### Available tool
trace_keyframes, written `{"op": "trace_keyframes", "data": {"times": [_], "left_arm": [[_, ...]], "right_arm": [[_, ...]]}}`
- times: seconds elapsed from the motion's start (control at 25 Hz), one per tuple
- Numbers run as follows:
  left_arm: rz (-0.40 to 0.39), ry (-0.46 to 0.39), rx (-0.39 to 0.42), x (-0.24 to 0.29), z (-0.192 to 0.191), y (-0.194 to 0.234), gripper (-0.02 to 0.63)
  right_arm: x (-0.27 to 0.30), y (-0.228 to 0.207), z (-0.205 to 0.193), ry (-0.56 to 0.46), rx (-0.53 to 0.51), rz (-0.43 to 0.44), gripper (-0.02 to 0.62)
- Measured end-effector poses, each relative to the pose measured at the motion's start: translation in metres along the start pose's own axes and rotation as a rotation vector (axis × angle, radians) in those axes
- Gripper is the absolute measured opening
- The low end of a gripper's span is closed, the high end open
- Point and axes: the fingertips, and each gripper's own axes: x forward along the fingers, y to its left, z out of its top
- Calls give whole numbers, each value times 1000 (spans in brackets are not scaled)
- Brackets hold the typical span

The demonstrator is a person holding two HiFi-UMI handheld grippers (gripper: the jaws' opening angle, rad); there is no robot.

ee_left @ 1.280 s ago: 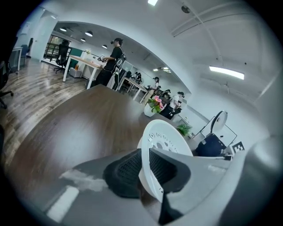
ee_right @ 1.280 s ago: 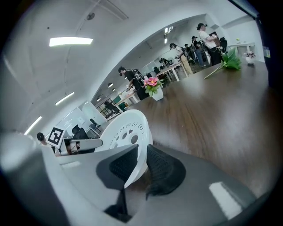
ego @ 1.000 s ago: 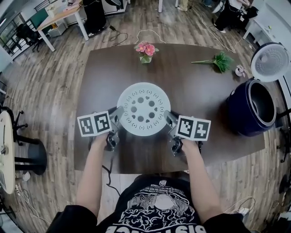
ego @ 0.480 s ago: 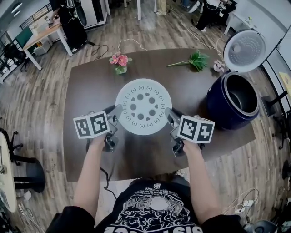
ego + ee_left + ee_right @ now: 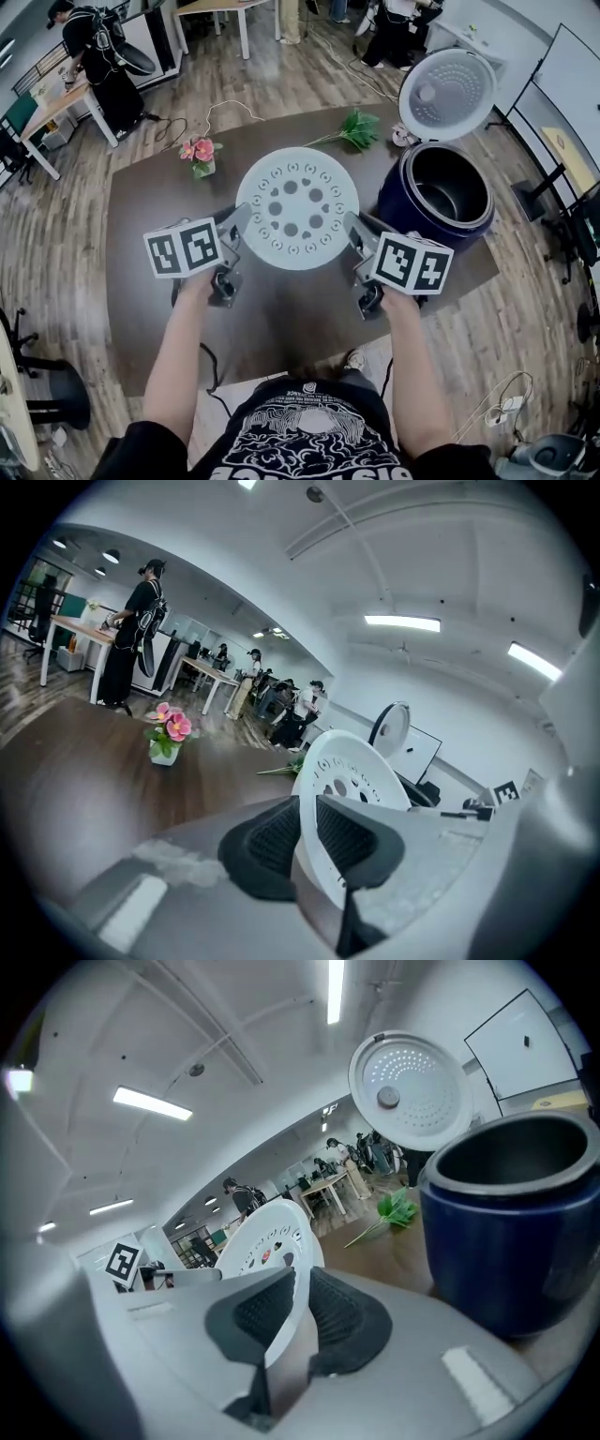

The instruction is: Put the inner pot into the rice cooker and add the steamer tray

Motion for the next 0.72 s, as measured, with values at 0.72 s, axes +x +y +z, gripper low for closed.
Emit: {"op": "trace_keyframes", "data": {"times": [0.72], "left_arm": [[-200, -13, 129, -9, 56, -17, 58]], "right_arm": [[-31, 50, 28, -199, -1, -162, 48]]}}
